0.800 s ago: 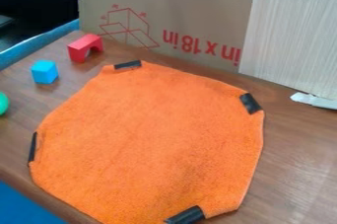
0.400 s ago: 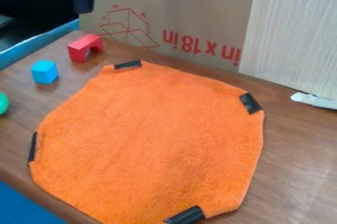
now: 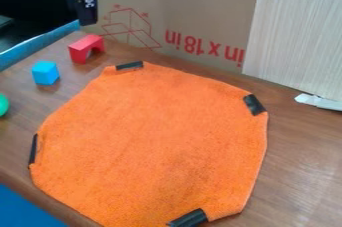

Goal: Move the blue square from the table to the cloth

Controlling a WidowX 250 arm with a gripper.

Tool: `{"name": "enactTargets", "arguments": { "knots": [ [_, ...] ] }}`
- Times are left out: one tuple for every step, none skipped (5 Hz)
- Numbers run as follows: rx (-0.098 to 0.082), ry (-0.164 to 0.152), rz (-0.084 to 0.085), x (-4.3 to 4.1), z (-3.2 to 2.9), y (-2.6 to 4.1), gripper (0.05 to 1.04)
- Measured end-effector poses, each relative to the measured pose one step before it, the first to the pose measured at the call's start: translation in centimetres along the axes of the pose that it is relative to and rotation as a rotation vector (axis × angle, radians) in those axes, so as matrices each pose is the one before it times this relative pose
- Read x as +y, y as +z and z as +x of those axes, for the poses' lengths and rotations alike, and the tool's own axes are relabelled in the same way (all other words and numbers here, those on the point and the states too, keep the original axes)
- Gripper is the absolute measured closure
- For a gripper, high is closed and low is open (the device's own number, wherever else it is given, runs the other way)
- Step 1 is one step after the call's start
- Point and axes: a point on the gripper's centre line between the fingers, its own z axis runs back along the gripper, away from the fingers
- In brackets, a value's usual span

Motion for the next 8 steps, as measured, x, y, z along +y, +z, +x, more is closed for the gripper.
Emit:
{"name": "enactTargets", "arguments": {
  "knots": [
    [0.0196,0.0274,-0.0214,-0.214,-1.694,-2.086,0.083],
    [0.0063,0.0122,0.0541,-0.246,-1.122,0.646,0.083],
    [0.0095,0.0496,0.0078,0.999,-2.718,-0.953,0.083],
    [-0.0166,0.0766,0.0286,1.565,-1.631,-0.121,0.083],
    [0.0212,0.1450,0.0129,0.876,-0.814,-1.581,0.083],
    [0.0063,0.1399,-0.0321,1.067,-0.669,-1.456,0.083],
    [0.0196,0.0827,-0.0252,0.262,-0.294,-1.130,0.083],
    [-0.0190,0.0503,-0.0045,-0.064,0.303,0.003,0.083]
  ]
}}
